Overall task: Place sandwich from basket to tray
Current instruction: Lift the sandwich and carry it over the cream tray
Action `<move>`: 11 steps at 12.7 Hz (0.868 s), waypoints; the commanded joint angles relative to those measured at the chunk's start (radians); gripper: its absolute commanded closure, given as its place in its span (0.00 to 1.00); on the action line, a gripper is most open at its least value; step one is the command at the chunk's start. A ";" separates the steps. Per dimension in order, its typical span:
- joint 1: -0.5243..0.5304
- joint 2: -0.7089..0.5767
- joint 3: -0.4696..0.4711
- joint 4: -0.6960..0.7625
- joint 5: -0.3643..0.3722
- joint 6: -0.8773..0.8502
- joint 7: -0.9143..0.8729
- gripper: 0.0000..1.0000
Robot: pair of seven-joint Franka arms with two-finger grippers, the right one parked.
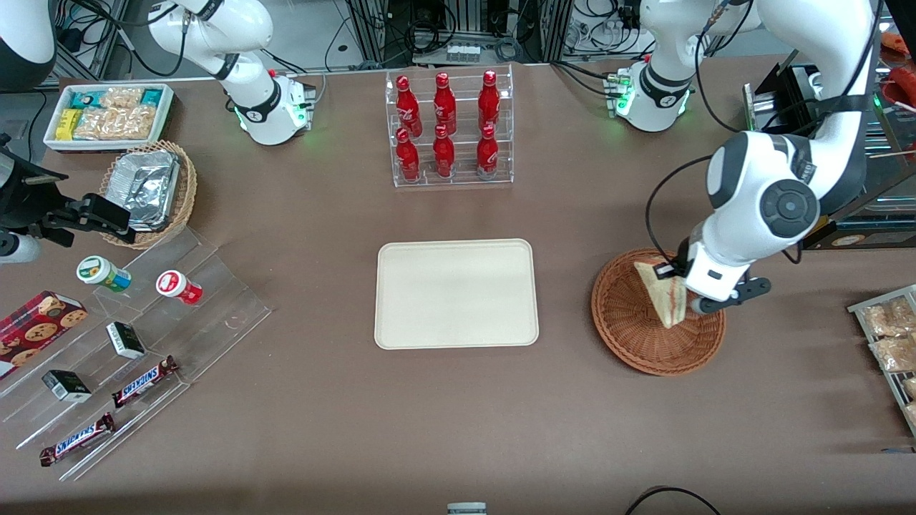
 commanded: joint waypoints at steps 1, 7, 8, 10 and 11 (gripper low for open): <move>-0.001 0.001 -0.080 0.014 0.006 -0.020 0.017 1.00; -0.087 0.045 -0.223 0.044 0.014 -0.009 0.016 1.00; -0.111 0.065 -0.223 0.052 0.043 -0.002 0.013 1.00; -0.180 0.117 -0.223 0.080 0.068 0.017 -0.024 1.00; -0.202 0.148 -0.223 0.101 0.074 0.027 -0.062 1.00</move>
